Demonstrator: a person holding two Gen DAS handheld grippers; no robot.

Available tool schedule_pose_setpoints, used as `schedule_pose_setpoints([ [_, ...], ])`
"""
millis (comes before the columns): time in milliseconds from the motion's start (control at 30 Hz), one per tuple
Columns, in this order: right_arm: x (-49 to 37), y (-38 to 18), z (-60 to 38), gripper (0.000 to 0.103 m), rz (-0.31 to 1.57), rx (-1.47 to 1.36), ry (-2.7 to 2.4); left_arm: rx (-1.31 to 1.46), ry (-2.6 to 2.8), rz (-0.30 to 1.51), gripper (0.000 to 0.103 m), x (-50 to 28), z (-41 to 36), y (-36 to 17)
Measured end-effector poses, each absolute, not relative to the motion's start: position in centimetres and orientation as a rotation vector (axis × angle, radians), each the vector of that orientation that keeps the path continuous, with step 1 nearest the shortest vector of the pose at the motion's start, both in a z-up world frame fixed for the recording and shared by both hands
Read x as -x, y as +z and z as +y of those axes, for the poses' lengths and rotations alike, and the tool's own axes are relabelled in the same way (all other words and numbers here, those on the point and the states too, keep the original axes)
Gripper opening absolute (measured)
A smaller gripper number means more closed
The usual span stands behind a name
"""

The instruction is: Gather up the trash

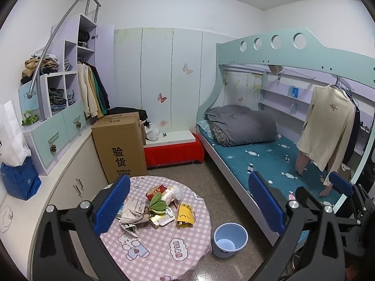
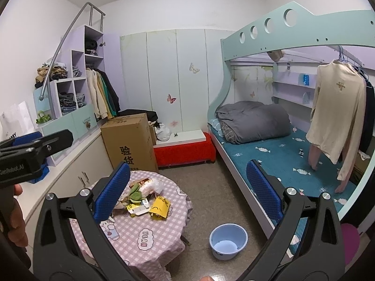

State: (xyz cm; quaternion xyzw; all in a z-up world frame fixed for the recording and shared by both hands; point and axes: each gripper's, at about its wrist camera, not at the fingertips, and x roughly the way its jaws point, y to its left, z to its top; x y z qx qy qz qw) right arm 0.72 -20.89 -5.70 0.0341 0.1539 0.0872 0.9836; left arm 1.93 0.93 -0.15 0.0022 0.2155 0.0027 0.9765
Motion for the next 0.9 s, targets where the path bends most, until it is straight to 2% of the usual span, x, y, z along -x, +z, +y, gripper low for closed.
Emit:
schedule_pose_setpoints([
  [900,-1.1,-6.0,-22.4,0.097,0.332,-0.110,0.189,-0.029,0.017,0.457,0.099,-2.3,-0.4,-1.6],
])
